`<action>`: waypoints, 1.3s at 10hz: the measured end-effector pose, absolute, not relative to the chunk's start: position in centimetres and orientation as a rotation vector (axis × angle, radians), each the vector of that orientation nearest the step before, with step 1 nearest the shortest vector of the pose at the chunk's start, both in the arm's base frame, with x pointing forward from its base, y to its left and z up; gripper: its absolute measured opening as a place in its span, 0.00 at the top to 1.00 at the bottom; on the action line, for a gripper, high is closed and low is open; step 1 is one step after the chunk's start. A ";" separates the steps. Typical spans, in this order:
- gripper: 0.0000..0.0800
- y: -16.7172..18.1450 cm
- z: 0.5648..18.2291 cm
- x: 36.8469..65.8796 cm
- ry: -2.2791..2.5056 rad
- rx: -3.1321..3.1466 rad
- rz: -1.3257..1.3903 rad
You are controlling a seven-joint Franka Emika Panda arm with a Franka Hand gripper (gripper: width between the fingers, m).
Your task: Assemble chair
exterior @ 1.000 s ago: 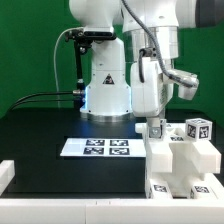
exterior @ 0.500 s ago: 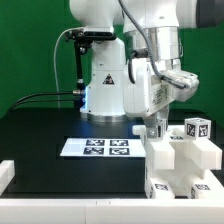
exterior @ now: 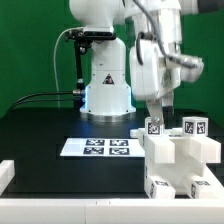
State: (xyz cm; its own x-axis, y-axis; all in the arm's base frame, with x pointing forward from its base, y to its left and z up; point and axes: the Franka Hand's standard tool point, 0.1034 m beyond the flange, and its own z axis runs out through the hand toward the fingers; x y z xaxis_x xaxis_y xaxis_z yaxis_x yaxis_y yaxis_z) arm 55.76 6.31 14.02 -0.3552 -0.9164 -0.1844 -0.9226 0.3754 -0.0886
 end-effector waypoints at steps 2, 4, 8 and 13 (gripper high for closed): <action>0.19 6.2 14.1 55.7 2.415 -1.667 0.042; 0.19 6.4 14.5 56.1 2.395 -1.682 0.038; 0.19 6.7 14.0 56.0 2.395 -1.697 0.040; 0.19 6.6 13.7 55.9 2.397 -1.703 0.040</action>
Offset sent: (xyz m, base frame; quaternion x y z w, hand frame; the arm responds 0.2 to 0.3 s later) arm 0.0096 0.0032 0.0100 -0.0028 -0.0102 -0.0170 0.9998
